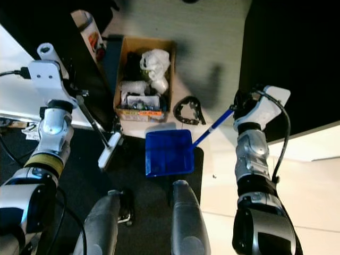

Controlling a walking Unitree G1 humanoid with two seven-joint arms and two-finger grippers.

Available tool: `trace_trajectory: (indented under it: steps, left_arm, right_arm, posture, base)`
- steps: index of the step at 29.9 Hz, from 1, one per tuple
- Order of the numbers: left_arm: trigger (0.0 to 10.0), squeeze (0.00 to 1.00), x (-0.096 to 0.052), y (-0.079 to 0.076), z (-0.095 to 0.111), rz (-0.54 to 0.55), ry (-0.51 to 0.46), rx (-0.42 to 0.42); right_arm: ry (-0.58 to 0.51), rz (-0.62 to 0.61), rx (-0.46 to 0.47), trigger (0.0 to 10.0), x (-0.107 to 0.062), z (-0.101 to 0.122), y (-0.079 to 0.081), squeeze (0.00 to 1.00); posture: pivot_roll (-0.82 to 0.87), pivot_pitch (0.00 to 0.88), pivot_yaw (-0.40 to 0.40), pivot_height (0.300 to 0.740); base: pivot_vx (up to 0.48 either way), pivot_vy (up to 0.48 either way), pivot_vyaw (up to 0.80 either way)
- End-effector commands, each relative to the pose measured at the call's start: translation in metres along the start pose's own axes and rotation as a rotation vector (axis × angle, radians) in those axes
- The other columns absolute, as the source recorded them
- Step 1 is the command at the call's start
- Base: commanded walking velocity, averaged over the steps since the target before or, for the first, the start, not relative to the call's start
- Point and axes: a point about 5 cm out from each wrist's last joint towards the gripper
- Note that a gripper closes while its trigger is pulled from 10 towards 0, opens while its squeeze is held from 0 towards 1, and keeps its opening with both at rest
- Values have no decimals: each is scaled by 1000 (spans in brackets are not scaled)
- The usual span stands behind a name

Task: Sweep floor

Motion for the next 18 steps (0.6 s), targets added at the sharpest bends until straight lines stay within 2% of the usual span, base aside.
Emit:
trace_trajectory:
  steps: [1, 3, 5, 8, 14, 15, 16, 17, 18]
  left_arm:
    - [10000, 0, -2, 0, 0, -36, -24, 58]
    - [10000, 0, 7, -4, 11, -78, -85, 143]
    - [10000, 0, 7, -4, 11, -78, -85, 143]
    - [10000, 0, 13, -10, 23, -96, -153, 219]
    - [10000, 0, 12, -17, 22, -109, -134, 209]
    - [10000, 0, 9, -40, 20, -167, -96, 159]
    - [10000, 0, 8, -49, 20, -194, -83, 139]
    - [10000, 0, 8, -49, 20, -194, -83, 139]
    - [10000, 0, 6, -60, 21, -219, -71, 121]
  right_arm:
    - [20, 2, 34, 10000, -8, -6, -2, 0]
    - [8, 29, 38, 10000, -12, -3, 2, 0]
    - [8, 29, 38, 10000, -12, -3, 2, 0]
    - [-7, 36, 46, 10000, -18, -1, 3, 0]
    - [-12, 35, 50, 10000, -21, 0, 5, 0]
    - [-16, 39, 53, 10000, -27, 1, 7, 0]
    - [-16, 40, 55, 10000, -30, 1, 8, 0]
    - [-16, 40, 55, 10000, -30, 1, 8, 0]
    - [-16, 40, 57, 10000, -32, 1, 9, 0]
  posture:
    - [-172, 506, -22, 731]
    - [-173, 517, -15, 731]
    - [-173, 517, -15, 731]
    - [-172, 518, 0, 731]
    - [-180, 523, 2, 731]
    - [-199, 521, 10, 731]
    - [-204, 519, 12, 731]
    - [-204, 519, 12, 731]
    - [-210, 516, 15, 731]
  base:
    - [0, 0, 0]
    - [0, 0, 0]
    - [0, 0, 0]
    - [0, 0, 0]
    - [0, 0, 0]
    - [0, 0, 0]
    - [0, 0, 0]
    - [0, 0, 0]
    - [0, 0, 0]
Point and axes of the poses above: a point about 5 cm out from each wrist's last joint towards the gripper, its own x axis pointing out of the wrist towards the gripper, its own z axis along the axis of the wrist's last joint, y = z × x, and after that the axes turned 13 degrees about x, right-handed
